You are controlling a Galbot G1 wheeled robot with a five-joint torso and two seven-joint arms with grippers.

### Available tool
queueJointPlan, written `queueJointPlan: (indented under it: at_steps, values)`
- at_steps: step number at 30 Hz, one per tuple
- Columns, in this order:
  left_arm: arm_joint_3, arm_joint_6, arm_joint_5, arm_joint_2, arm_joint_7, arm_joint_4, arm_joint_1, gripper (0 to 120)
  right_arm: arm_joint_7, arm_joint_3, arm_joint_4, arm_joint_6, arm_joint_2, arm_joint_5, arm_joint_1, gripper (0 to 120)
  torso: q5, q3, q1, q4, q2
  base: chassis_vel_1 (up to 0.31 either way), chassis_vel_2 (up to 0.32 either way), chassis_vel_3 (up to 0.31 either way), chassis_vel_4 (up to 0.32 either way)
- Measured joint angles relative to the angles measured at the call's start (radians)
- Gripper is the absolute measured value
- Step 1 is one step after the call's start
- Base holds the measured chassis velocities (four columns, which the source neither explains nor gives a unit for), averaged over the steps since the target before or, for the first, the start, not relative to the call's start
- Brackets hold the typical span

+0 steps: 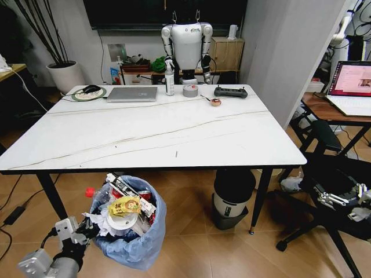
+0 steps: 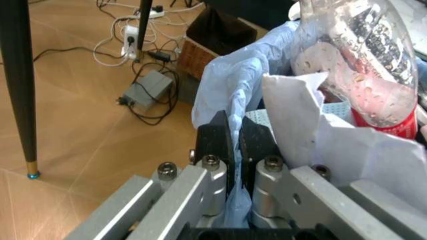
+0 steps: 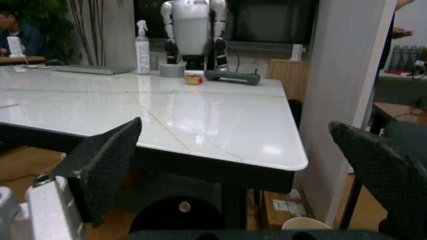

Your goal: Pick up the trash bin and place the trash from the table into it.

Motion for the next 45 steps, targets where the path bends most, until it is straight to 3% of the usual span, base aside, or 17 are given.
queueJointPlan:
  at_steps: [45]
  values:
    - [0.007, 0.003, -0.015, 0.004, -0.004, 0.024, -0.012, 0, 0.0, 0.0, 0.0, 0.0, 0.0, 0.0, 0.0, 100, 0.0, -0.117, -0.084, 0.0, -0.201, 0.0, 0.0, 0.0, 0.0]
